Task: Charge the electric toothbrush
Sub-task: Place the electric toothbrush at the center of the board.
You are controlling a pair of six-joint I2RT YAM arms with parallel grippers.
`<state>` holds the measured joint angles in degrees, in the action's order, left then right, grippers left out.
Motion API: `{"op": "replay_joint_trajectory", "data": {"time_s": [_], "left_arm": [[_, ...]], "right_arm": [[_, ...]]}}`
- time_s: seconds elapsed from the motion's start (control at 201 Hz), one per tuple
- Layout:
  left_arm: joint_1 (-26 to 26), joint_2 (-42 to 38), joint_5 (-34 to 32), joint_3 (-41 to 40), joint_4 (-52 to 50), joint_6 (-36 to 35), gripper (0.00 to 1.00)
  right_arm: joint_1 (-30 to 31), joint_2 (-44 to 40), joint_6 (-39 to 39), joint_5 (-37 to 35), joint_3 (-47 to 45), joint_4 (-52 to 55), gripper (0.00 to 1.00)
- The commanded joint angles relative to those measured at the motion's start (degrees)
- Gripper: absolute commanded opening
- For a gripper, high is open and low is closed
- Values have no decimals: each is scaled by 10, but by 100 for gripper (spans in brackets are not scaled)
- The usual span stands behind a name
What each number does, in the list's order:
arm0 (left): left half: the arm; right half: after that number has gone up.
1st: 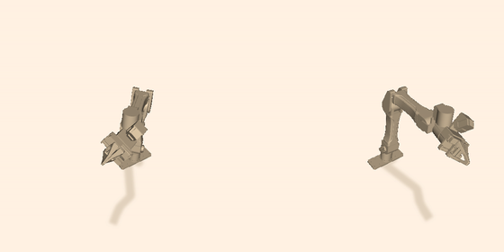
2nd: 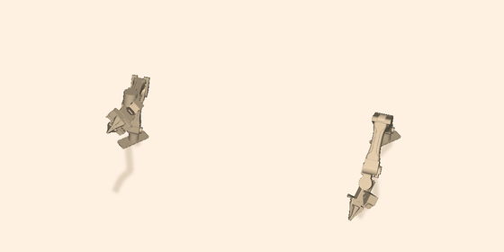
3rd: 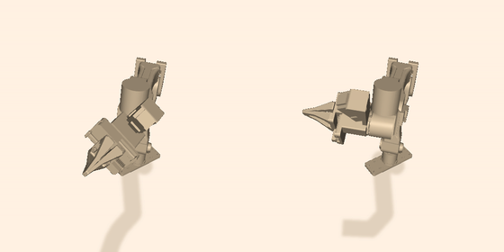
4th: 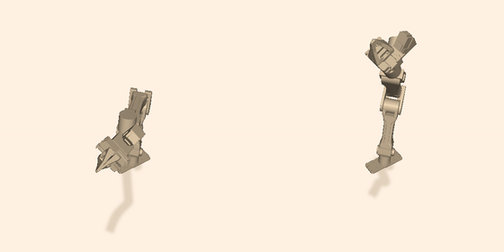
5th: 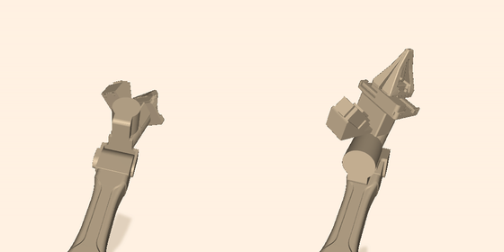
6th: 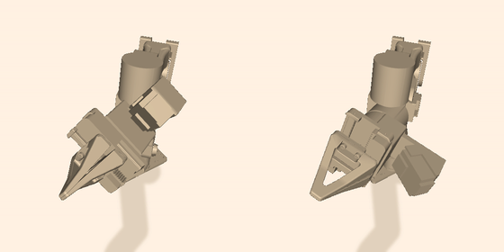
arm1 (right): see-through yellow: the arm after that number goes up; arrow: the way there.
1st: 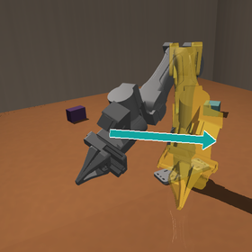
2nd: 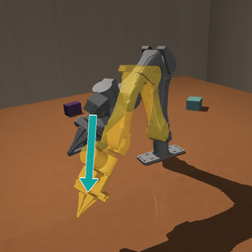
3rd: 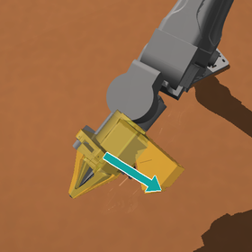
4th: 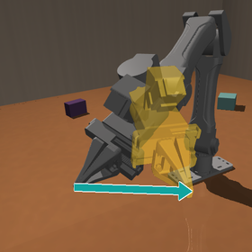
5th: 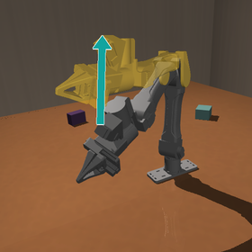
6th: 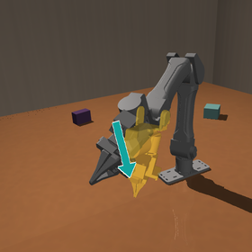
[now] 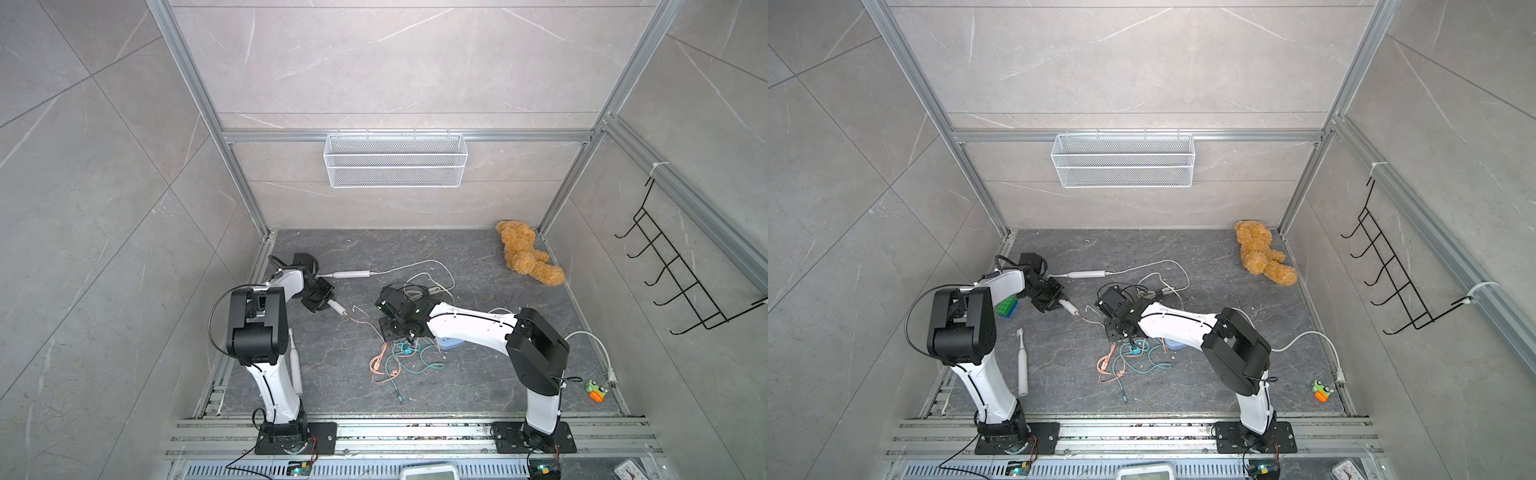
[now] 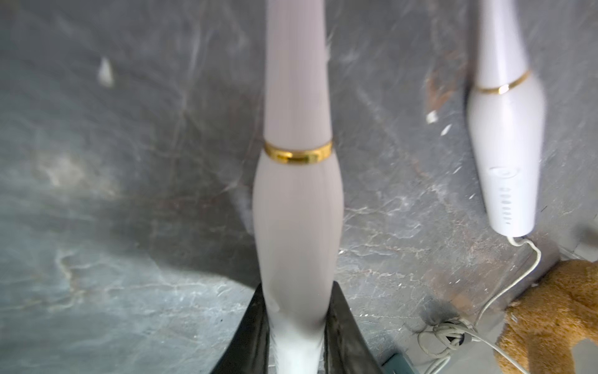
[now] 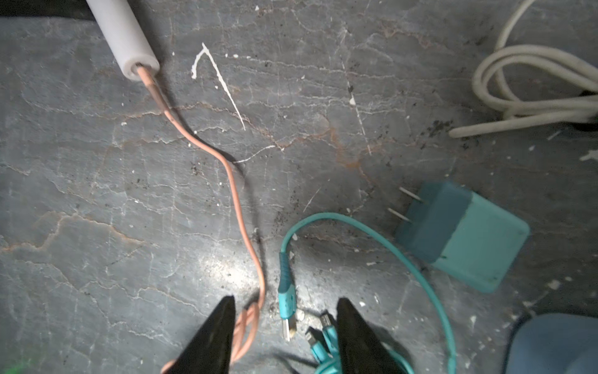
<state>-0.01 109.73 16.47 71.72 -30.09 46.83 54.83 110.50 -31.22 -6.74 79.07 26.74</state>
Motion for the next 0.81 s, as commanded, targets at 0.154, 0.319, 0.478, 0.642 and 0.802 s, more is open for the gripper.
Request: {"op": "replay_joint_trajectory", "data": {"time_s": [0.154,0.319,0.478,0.642,0.802], "left_arm": [[0,20,-26,42,-37,-40,17],[0,18,-22,46,-38,-39,40],[-1,-18,-20,42,-41,-41,58],[-3,-74,-23,25,-43,-42,61],[-24,-140,-36,-3,-41,-44,65]], "right_arm": [[-2,39,24,22,-5,27,46],[-3,58,34,44,7,31,43],[-3,75,36,51,12,36,43],[-2,82,35,47,3,31,28],[-3,59,45,19,12,41,2]]}}
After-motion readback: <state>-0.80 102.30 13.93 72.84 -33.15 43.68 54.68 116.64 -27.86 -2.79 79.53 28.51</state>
